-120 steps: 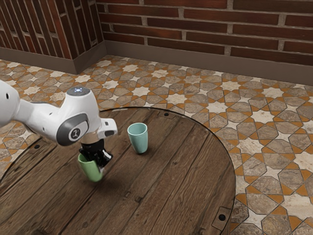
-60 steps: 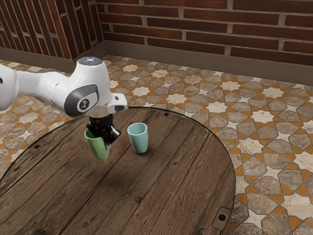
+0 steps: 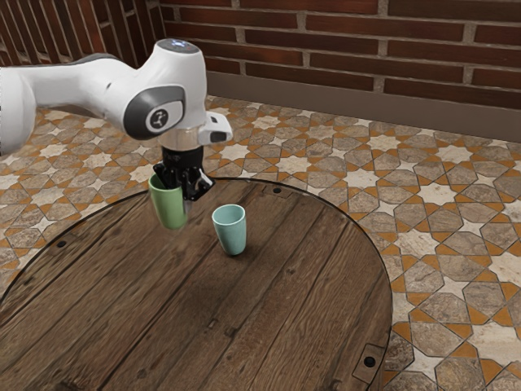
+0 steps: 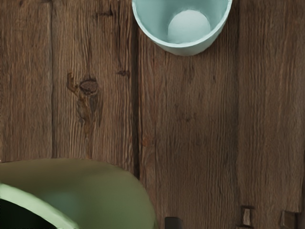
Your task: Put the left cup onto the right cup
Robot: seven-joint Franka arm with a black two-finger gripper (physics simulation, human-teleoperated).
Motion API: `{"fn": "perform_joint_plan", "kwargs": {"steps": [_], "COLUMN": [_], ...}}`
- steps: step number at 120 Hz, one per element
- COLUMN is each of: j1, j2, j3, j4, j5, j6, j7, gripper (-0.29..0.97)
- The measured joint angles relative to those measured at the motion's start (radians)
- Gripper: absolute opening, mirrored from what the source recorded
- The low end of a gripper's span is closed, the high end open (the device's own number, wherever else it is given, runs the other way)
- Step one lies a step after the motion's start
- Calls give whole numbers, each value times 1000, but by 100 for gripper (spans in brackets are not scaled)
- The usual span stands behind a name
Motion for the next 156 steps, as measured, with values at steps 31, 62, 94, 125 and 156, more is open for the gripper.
{"fn": "perform_joint_plan", "kwargs": {"steps": [31, 62, 94, 125, 156], "j1": [3, -9, -20, -23, -27], "j2": [89, 141, 194, 237, 305], "j3": [-10, -51, -68, -64, -68], "j4": [111, 192, 283, 323, 399], "j5": [38, 51, 96, 128, 160], "j6": [-26, -56, -89, -106, -108], "j7": [-20, -39, -55, -62, -65], "gripper": [-10, -10, -10, -10, -10]}}
